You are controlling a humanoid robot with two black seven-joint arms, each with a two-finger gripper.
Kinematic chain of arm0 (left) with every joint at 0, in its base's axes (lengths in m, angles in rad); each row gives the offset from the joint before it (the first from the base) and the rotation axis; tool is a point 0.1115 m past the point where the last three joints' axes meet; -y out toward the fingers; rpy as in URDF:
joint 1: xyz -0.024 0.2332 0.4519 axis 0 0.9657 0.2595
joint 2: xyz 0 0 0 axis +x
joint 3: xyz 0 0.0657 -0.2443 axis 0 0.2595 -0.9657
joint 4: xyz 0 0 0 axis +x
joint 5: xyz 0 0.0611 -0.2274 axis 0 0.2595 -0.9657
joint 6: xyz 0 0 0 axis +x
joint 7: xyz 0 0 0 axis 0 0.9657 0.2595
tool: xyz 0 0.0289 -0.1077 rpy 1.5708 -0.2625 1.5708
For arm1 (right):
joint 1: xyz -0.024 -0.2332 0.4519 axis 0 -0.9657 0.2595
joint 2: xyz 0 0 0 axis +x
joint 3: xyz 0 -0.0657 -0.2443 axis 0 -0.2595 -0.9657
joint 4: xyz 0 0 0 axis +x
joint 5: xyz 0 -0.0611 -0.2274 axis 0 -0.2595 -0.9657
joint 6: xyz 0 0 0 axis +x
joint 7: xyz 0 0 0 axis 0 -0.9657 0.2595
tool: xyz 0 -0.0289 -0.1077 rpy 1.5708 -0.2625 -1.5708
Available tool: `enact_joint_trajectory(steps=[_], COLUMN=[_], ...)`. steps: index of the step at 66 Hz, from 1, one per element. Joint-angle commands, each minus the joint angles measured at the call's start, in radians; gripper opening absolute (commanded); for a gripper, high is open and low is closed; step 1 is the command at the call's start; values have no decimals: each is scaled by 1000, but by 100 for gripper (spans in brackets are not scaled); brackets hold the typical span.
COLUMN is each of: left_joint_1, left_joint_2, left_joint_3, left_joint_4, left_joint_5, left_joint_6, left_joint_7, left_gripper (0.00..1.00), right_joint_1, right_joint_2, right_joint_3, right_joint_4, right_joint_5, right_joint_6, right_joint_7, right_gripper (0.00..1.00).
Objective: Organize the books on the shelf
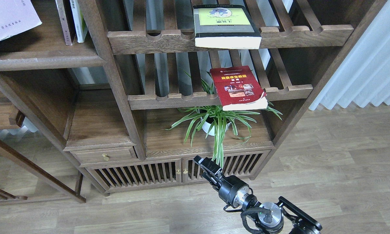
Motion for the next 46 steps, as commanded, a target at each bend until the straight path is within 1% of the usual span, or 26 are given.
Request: enact_joint_trajectory(steps=[1, 14, 17, 18, 19, 28, 33, 38, 40, 46], left_joint_1=[1, 2, 2, 4, 2, 4, 6, 7, 7, 10], left_joint_2=[-20, -43, -41, -41, -40, -41, -43, -63, -68, -94], left_joint_3=[-18, -25, -27, -27, -27, -39, -38, -36, -36, -36], left_joint_4=[-1, -1, -1, -1, -1, 0, 2, 0, 0, 0], left_joint_5=[31, 59, 60, 66, 66, 74, 88, 114, 121, 151], left_joint_6=[0, 0, 0, 0, 0, 0, 0, 0, 0, 0], left_joint_7=[-6, -19, -31, -48, -51, -63, -92, -143, -152, -203], left_gripper=[3, 2, 2, 2, 2, 2, 2, 2, 2, 2], right_joint_1=[1, 1, 1, 1, 0, 0, 0, 0, 0, 0], right_joint_2=[0, 0, 0, 0, 0, 0, 0, 0, 0, 0], right_joint_3=[0, 0, 2, 0, 2, 0, 0, 0, 0, 0], right_joint_4=[1, 4, 6, 7, 9, 9, 9, 9, 9, 9], right_joint_5=[0, 1, 1, 1, 1, 1, 1, 1, 1, 1], right_joint_6=[1, 1, 1, 1, 1, 1, 0, 0, 0, 0], right_joint_7=[0, 0, 0, 0, 0, 0, 0, 0, 0, 0], right_gripper=[98, 98, 98, 98, 98, 98, 98, 98, 98, 98])
